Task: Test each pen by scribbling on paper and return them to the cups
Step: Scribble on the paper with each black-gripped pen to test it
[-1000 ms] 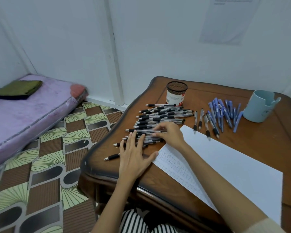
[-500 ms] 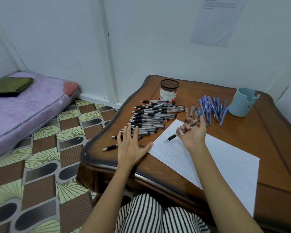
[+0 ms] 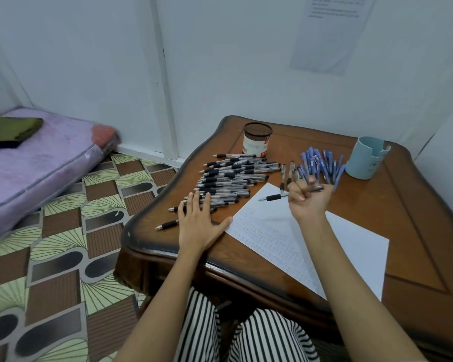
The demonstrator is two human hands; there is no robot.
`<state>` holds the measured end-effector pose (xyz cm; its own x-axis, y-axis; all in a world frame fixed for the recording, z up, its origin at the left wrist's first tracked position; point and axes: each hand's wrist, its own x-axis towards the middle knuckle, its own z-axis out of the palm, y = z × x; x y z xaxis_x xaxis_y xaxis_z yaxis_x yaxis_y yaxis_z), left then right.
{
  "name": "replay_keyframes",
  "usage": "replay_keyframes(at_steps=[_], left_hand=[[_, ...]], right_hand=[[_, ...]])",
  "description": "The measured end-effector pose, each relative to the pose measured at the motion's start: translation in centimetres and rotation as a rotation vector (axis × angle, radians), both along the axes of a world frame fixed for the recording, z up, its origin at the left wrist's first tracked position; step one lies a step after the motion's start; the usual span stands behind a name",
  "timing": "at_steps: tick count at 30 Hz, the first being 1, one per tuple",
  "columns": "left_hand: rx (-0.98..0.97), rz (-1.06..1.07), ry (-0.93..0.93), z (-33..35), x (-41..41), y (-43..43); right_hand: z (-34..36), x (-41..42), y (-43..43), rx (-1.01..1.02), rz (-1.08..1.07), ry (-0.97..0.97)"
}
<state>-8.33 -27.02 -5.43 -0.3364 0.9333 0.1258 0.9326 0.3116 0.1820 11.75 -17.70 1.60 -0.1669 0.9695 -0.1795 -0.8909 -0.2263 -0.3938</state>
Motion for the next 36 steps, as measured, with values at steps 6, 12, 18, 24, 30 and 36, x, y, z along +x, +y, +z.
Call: replay_keyframes(at_steps=[6,12,18,24,30,36], left_hand=[[-0.008,-0.008,-0.006,0.1,0.0,0.0],[-0.010,-0.012,0.008,0.1,0.0,-0.1],[-0.015,-0.011,-0.011,0.2,0.0,-0.1],[-0.021,-0.011,-0.008,0.3,0.0,-0.1],[-0.007,-0.004,-0.017,0.1,0.0,0.0],[0.092,-0.002,-0.231,0.6,0.0,-0.4]], right_hand=[[-0.8,-0.3,0.0,0.056,0.012,0.022],[-1.7,-0.5,0.3,-0.023,0.062,-0.240],[-2.8,-0.8,0.6,-0.024,0.184,-0.698],[-2.8,-1.2,0.5,0.275,0.340,-0.926],[-3.4,-2.4,0.8,0.352,0.249,-1.182],[-3.4,-2.7,1.6,0.589,0.387,-1.271]])
